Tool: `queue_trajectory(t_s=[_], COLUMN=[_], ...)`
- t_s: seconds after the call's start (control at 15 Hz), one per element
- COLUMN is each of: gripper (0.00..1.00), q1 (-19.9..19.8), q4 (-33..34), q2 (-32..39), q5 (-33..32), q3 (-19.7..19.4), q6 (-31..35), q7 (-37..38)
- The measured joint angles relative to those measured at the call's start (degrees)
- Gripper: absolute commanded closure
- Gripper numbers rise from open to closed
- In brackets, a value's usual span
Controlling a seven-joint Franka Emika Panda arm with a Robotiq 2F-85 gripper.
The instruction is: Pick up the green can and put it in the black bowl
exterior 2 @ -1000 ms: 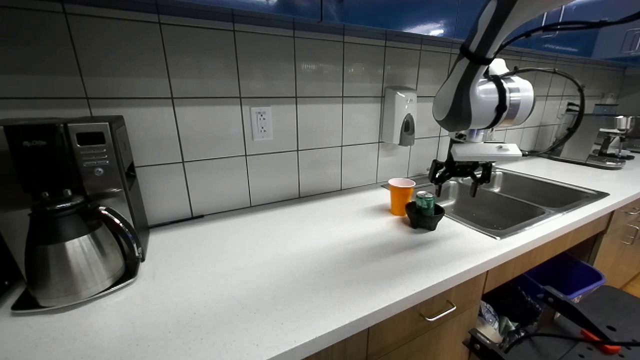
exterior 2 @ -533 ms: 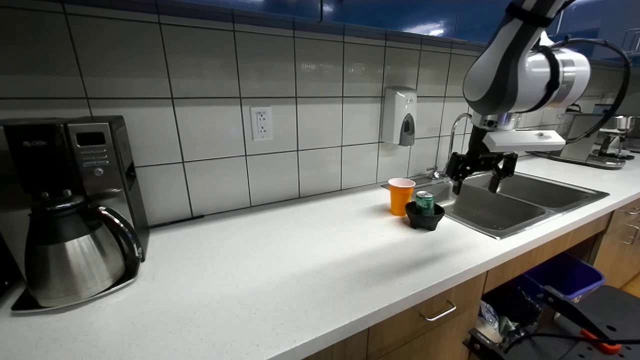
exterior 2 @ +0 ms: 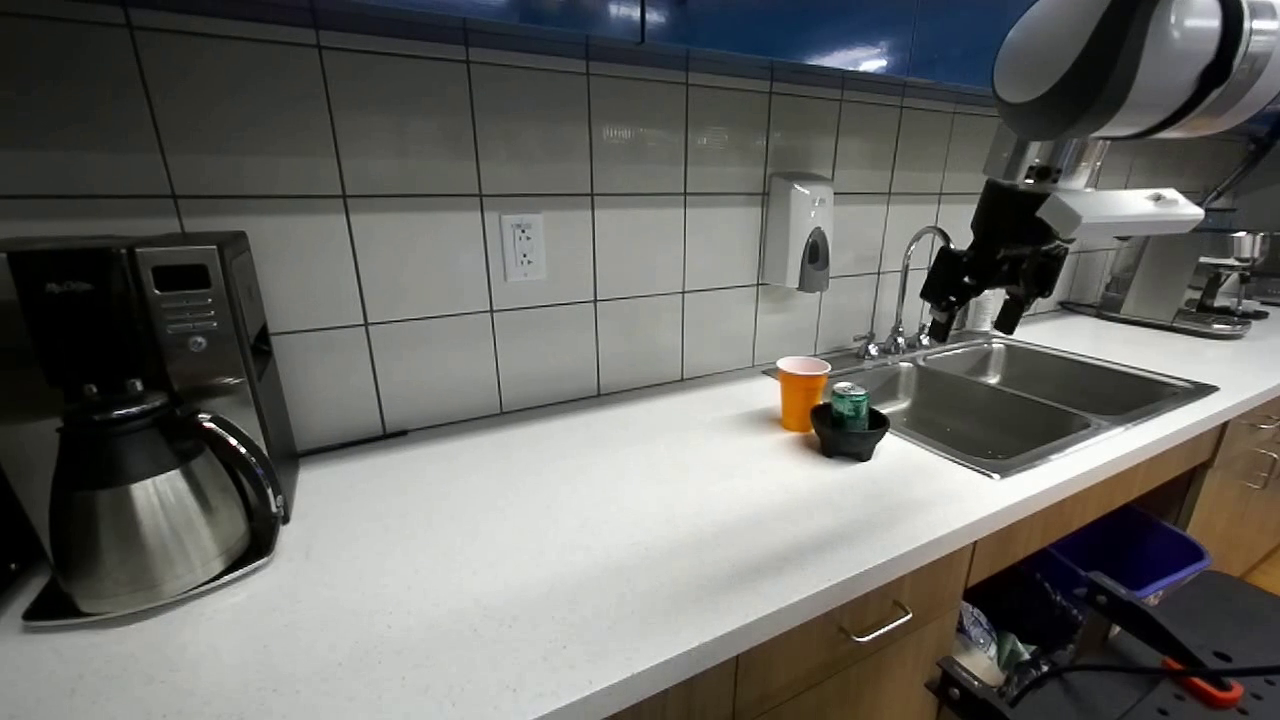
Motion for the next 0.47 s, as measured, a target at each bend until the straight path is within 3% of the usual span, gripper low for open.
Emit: queue_trajectory(t_s=[0.27, 0.47], gripper=[0.0, 0.0], q1=[0.0, 0.0], q4=[0.5, 0.4], q2=[-6.3, -5.7], q5=[0.0, 0.0], q3=[0.0, 0.0], q6=[-5.5, -5.3], q7=[-3.3, -3.3])
